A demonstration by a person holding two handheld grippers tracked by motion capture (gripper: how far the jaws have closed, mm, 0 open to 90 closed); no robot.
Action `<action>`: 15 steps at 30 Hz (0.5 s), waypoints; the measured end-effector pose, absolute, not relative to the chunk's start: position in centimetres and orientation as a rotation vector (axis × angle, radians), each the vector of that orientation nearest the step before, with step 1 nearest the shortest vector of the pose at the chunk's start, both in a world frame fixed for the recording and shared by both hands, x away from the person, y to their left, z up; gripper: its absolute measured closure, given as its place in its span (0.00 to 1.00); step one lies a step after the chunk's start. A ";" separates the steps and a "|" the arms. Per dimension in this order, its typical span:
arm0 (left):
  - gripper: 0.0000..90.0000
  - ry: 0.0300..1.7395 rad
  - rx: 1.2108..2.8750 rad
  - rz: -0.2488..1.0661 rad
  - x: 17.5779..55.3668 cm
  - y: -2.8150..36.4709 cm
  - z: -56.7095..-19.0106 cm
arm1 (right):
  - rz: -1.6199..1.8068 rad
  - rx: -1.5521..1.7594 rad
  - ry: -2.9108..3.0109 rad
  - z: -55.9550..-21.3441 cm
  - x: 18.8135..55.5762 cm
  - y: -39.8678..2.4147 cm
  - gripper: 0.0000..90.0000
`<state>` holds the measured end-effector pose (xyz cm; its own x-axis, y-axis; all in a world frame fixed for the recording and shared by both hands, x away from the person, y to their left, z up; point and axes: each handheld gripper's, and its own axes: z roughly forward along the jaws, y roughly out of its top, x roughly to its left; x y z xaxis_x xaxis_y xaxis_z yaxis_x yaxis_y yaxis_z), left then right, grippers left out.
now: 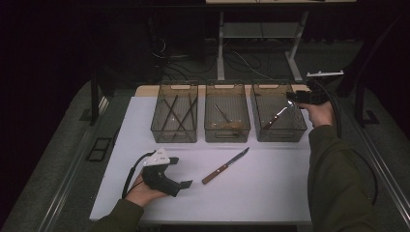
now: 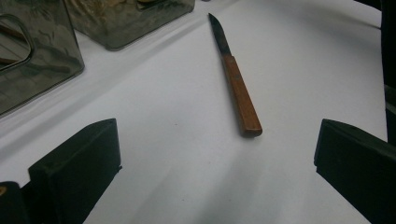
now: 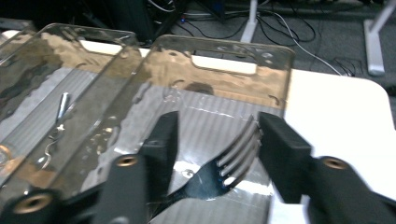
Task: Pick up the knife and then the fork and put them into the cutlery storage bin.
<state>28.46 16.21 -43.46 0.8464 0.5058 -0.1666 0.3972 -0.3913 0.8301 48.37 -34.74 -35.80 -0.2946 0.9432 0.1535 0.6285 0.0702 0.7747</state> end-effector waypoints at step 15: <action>0.00 0.669 2.048 0.150 28.6 15.5 -43.4 | 1.206 1.476 1.946 -35.6 44.4 -35.4 0.27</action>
